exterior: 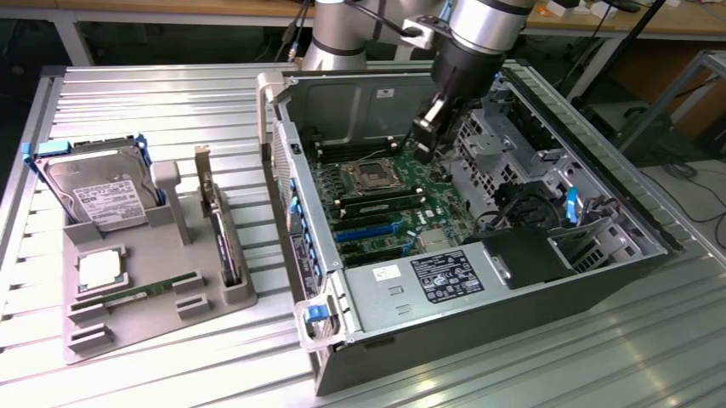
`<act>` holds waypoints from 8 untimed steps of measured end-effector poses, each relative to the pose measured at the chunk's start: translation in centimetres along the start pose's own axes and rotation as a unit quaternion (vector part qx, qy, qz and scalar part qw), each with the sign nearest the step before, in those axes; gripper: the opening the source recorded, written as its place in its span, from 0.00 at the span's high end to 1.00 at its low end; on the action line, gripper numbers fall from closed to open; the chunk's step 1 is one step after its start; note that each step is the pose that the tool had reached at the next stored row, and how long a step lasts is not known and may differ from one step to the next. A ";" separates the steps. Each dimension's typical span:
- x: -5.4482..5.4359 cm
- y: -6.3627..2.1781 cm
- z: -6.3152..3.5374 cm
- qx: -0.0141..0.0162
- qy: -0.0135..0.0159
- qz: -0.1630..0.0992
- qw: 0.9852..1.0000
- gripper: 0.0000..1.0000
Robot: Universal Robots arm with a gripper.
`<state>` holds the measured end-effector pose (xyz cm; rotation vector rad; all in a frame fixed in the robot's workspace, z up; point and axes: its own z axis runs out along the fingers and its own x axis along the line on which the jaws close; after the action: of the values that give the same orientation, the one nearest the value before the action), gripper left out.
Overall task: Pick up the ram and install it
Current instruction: 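Press down the ram until it locks into place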
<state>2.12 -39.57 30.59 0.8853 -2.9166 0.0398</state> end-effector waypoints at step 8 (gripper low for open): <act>0.0 0.00 0.00 -0.010 0.000 0.107 0.994 0.89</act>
<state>2.12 -39.57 30.59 0.5666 -2.9927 0.0243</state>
